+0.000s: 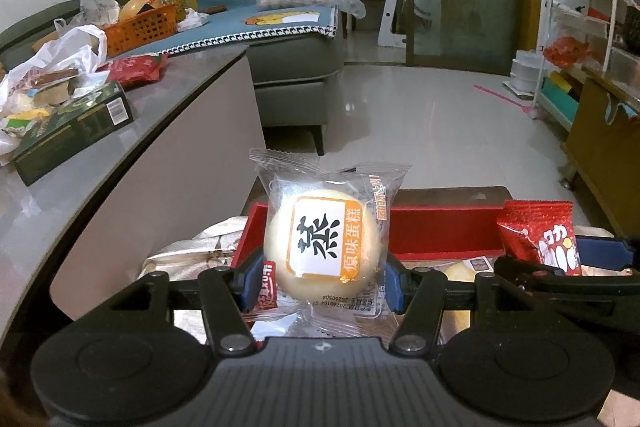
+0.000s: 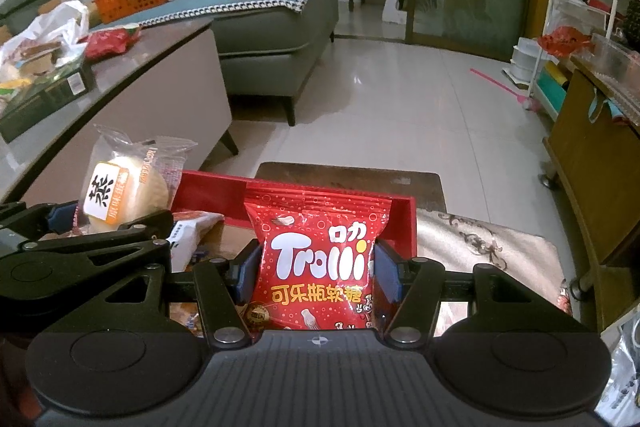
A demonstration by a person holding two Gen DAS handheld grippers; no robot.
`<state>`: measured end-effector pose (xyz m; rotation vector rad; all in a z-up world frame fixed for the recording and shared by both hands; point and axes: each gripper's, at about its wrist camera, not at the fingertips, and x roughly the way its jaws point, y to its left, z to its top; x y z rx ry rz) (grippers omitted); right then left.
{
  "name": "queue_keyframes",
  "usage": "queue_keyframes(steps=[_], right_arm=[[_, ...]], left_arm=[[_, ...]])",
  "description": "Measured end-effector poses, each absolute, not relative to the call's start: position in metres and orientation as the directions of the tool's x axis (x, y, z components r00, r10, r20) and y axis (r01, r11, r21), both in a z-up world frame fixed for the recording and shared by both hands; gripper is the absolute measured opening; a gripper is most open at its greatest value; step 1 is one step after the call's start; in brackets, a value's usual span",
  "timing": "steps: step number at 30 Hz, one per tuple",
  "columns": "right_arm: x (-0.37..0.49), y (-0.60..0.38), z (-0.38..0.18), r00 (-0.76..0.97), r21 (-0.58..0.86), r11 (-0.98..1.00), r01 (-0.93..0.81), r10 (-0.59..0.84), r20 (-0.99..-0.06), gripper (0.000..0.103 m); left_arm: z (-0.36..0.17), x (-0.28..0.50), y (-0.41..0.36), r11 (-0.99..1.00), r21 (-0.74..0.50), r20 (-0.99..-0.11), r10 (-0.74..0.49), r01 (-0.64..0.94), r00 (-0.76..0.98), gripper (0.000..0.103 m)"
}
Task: Organize snacks
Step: 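Lift and carry the egg-cake bun and Trolli bag over the red box with both tools, then lower and release the egg-cake bun into the box while the right tool releases the Trolli bag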
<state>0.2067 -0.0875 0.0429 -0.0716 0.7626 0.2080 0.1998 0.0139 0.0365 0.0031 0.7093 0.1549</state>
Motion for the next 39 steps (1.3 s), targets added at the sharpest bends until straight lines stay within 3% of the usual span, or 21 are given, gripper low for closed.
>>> queue_keyframes(steps=[39], right_arm=[[0.253, -0.089, -0.016, 0.611, -0.038, 0.98, -0.194, 0.09, -0.786, 0.067]], left_arm=[[-0.02, 0.239, 0.006, 0.986, 0.101, -0.749, 0.161, -0.129, 0.643, 0.053]])
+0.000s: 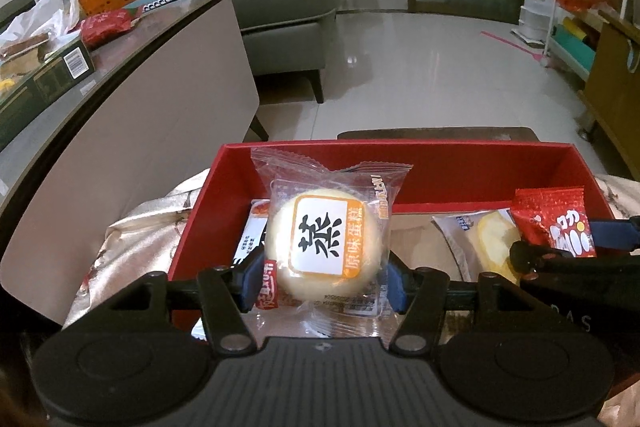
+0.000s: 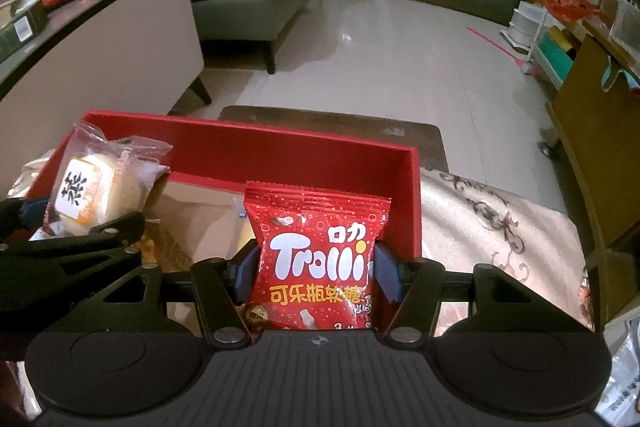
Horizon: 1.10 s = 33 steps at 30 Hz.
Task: Organize snacks
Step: 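Lower and release the egg-cake bun into the box while the right tool releases the Trolli bag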
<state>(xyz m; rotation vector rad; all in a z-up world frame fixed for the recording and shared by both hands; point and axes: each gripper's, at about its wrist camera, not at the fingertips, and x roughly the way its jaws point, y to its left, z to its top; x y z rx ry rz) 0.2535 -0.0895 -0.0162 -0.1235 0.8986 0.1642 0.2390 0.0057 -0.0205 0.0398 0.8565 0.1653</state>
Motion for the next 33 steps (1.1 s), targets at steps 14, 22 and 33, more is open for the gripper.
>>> queue_keyframes(steps=[14, 22, 33], right_arm=[[0.256, -0.09, -0.014, 0.628, -0.043, 0.982, -0.184, 0.084, -0.774, 0.079], [0.255, -0.086, -0.016, 0.635, -0.074, 0.979, -0.189, 0.064, -0.77, 0.079], [0.252, -0.078, -0.007, 0.673, -0.123, 0.972, -0.201, 0.046, -0.738, 0.079]], left_arm=[[-0.02, 0.239, 0.008, 0.984, 0.115, -0.754, 0.177, -0.138, 0.632, 0.064], [-0.015, 0.236, 0.01, 0.983, 0.119, -0.747, 0.182, -0.141, 0.639, 0.066], [0.002, 0.228, 0.014, 0.984, 0.111, -0.72, 0.177, -0.141, 0.671, 0.069]])
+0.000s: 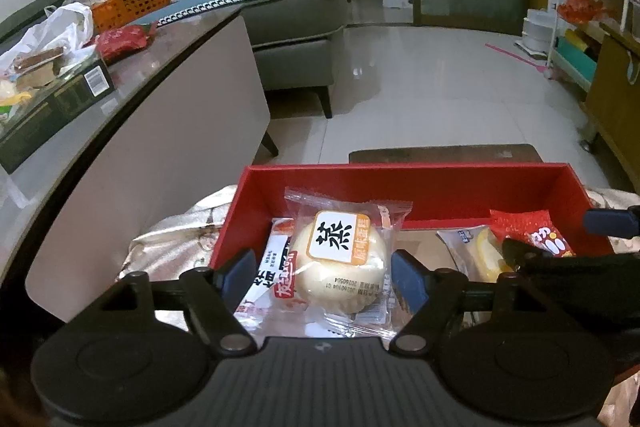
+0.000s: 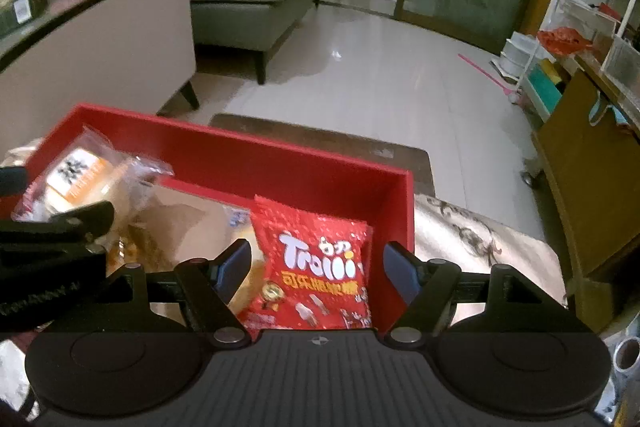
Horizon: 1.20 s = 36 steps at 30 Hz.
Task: Organize snacks
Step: 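Lower and release the egg-cake bun into the box while the right tool releases the Trolli bag, then move both open tools down toward the snacks beside the box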
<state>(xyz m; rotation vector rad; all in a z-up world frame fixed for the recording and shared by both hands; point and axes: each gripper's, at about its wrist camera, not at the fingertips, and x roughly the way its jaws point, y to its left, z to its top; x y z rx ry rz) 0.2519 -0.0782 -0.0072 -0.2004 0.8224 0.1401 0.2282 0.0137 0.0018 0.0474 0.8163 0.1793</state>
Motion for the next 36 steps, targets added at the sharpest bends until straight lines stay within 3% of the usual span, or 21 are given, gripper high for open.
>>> queue_keyframes(steps=[22, 36], right_arm=[[0.245, -0.093, 0.015, 0.704, -0.027, 0.984, -0.178, 0.108, -0.702, 0.086], [0.202, -0.086, 0.047, 0.717, -0.003, 0.972, -0.234, 0.171, -0.676, 0.087]], left_arm=[[0.022, 0.214, 0.022, 0.981, 0.115, -0.69, 0.19, -0.153, 0.698, 0.071], [0.033, 0.158, 0.096, 0.968, 0.084, -0.729, 0.222, -0.238, 0.647, 0.076]])
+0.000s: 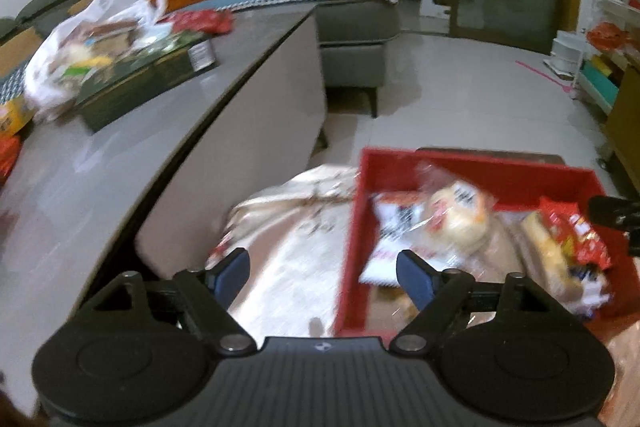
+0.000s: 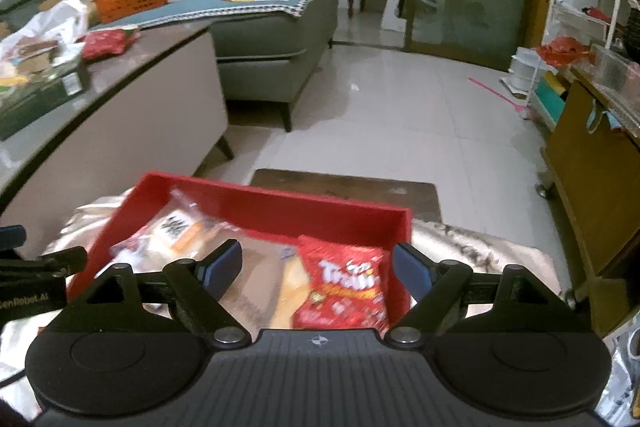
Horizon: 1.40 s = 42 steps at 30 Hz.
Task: Organize snacks
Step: 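Move both open tools down toward the snacks beside the box, then close the left tool on the red spicy-strip packet while the right tool grasps the Kapron wafer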
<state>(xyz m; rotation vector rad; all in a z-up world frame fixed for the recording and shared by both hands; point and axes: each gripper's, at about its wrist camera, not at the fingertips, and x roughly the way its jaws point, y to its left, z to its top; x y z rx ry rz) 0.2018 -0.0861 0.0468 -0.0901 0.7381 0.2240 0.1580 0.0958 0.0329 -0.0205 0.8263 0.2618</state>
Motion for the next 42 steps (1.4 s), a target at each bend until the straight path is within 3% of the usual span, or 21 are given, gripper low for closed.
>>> queue_keyframes(steps=[10, 22, 25, 28, 30, 35, 42], right_arm=[[0.151, -0.052, 0.045, 0.665, -0.022, 0.934, -0.357, 0.238, -0.708, 0.088], [0.109, -0.029, 0.021, 0.559, -0.031, 0.878, -0.477, 0.277, -0.781, 0.089], [0.11, -0.03, 0.013, 0.531, -0.021, 0.877, -0.479, 0.271, -0.802, 0.09], [0.108, -0.025, 0.002, 0.483, 0.012, 0.871, -0.492, 0.285, -0.828, 0.09], [0.103, -0.017, -0.006, 0.455, 0.018, 0.858, -0.513, 0.289, -0.842, 0.09], [0.085, 0.006, -0.022, 0.412, 0.005, 0.833, -0.553, 0.279, -0.868, 0.09], [0.066, 0.029, -0.042, 0.372, -0.018, 0.814, -0.581, 0.246, -0.895, 0.09]], left_arm=[[0.005, 0.105, 0.15, 0.933, -0.045, -0.848, 0.153, -0.357, 0.507, 0.076], [-0.061, 0.112, 0.159, 0.869, -0.099, -0.942, 0.075, -0.485, 0.327, 0.076], [-0.065, 0.113, 0.148, 0.875, -0.066, -0.93, 0.12, -0.48, 0.346, 0.082], [-0.062, 0.112, 0.139, 0.888, -0.052, -0.926, 0.129, -0.457, 0.355, 0.069], [-0.056, 0.109, 0.136, 0.897, -0.054, -0.925, 0.121, -0.44, 0.361, 0.048], [-0.052, 0.092, 0.138, 0.904, -0.083, -0.935, 0.075, -0.42, 0.347, 0.042], [-0.042, 0.057, 0.136, 0.901, -0.128, -0.929, 0.037, -0.414, 0.368, 0.041]])
